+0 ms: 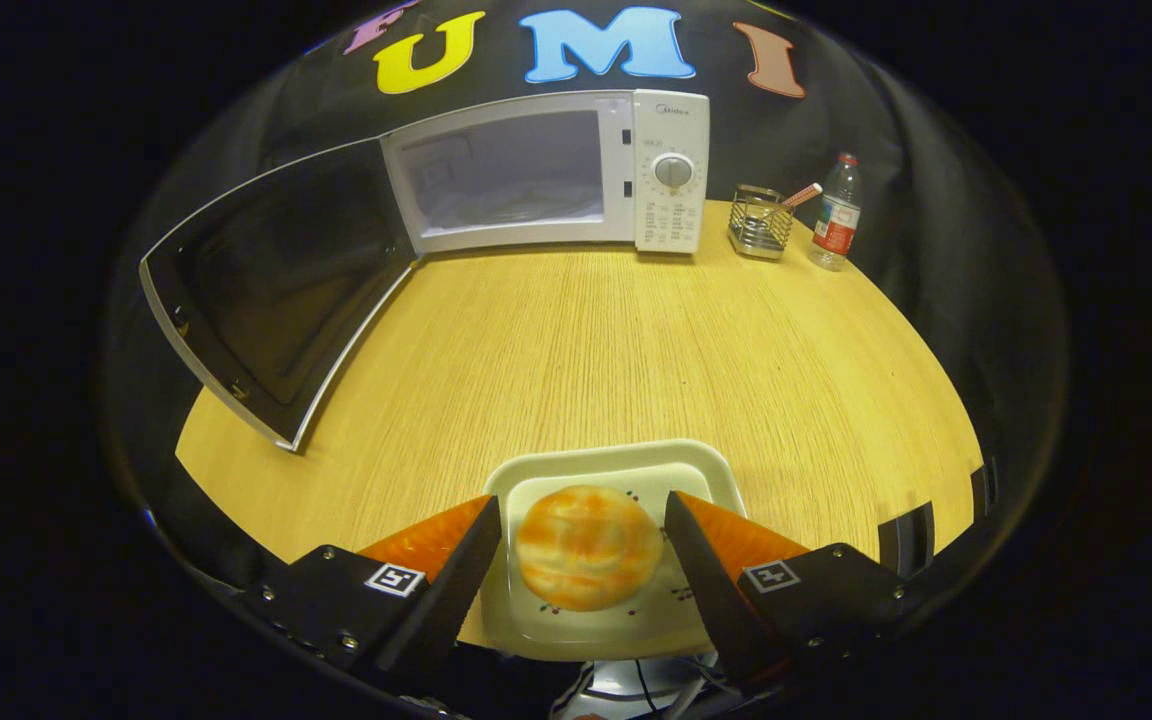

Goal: Open the microwave, put the food inside, and close the microwave door.

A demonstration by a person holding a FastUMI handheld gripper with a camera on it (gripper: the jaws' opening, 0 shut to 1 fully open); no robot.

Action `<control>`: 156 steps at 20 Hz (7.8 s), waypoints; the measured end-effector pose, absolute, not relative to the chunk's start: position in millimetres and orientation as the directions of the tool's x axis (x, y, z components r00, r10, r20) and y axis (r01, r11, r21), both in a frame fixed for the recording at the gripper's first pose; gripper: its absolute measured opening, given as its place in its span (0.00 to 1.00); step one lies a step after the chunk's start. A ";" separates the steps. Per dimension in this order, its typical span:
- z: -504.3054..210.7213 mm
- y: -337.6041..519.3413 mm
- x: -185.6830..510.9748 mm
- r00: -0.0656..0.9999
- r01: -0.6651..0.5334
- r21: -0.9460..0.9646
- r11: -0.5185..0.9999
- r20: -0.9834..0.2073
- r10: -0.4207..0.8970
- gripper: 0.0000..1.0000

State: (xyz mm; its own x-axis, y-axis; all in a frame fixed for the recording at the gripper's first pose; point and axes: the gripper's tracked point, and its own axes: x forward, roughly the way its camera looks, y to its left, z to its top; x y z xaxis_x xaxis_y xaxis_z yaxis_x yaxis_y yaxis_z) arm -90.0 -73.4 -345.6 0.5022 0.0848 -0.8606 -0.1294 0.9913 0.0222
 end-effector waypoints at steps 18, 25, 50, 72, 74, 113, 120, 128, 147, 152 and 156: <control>-319.3 -46.7 -65.8 0.618 0.132 0.112 0.985 -0.786 0.006 0.78; -261.4 1.7 -27.3 0.739 0.104 0.172 0.980 -0.672 0.040 0.78; -235.6 65.4 183.1 0.904 -0.033 0.392 0.919 -0.381 0.195 0.80; -336.3 63.6 306.1 0.893 0.116 0.542 0.833 -0.423 0.151 0.80; -346.0 64.0 309.9 0.887 0.134 0.547 0.827 -0.439 0.146 0.82; -140.9 119.7 75.4 0.937 -0.148 0.202 0.968 -0.285 0.202 0.97; -122.2 174.5 17.3 0.918 -0.268 0.166 0.949 -0.255 0.304 0.97; -104.9 252.9 -28.1 0.853 -0.441 0.166 0.882 -0.228 0.470 0.97; -205.0 319.8 -69.4 0.651 -0.549 0.238 0.801 -0.481 0.588 0.09; -214.3 298.1 -52.0 0.668 -0.505 0.250 0.826 -0.493 0.558 0.00; -216.8 269.6 -45.0 0.698 -0.472 0.214 0.855 -0.502 0.511 0.00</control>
